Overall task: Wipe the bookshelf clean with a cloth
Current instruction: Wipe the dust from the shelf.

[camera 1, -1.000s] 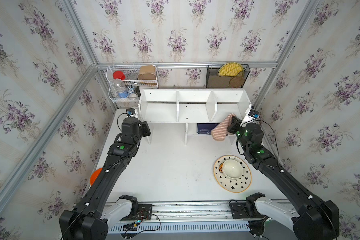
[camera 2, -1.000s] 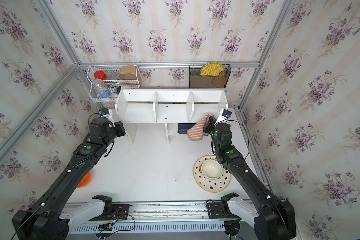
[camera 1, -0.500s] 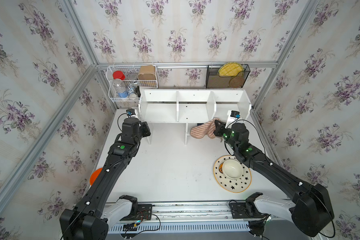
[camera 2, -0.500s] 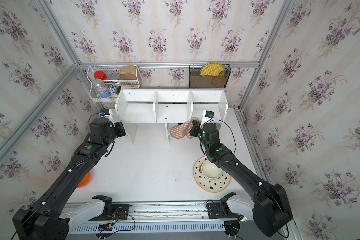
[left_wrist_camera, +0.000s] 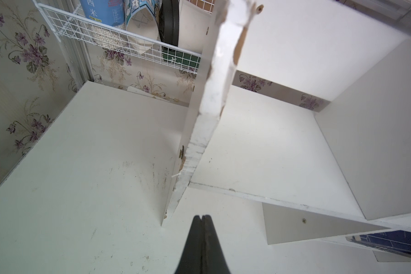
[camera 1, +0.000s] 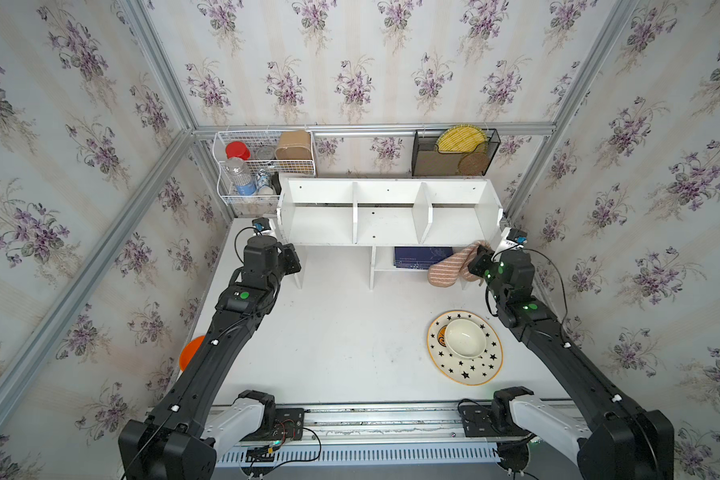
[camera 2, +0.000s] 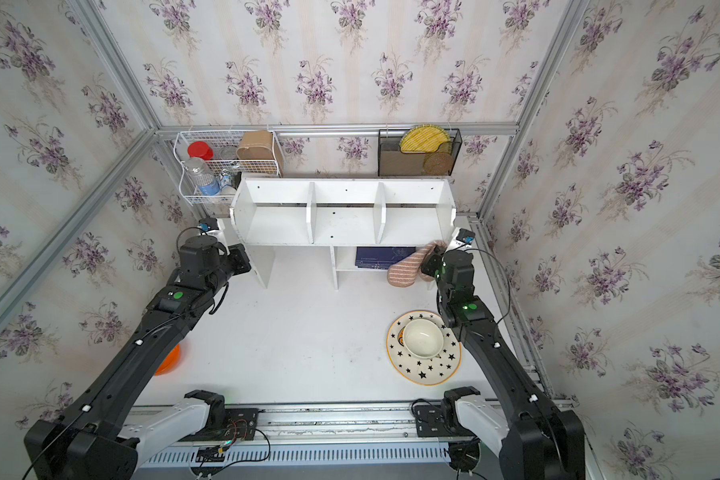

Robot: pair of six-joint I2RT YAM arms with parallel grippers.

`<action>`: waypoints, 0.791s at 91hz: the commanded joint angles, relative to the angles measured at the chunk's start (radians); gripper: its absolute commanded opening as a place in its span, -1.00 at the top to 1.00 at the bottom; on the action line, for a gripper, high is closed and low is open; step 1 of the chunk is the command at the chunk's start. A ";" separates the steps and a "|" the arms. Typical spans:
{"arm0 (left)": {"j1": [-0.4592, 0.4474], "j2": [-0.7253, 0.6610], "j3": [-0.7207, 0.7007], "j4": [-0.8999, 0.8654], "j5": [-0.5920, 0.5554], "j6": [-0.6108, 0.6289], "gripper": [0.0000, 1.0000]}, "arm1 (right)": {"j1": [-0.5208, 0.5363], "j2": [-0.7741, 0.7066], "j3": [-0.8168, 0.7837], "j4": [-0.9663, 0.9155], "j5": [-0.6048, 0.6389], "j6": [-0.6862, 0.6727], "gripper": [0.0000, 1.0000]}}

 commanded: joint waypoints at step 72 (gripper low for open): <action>0.001 -0.010 -0.003 0.037 -0.015 0.031 1.00 | -0.034 -0.027 -0.058 -0.017 0.009 -0.025 1.00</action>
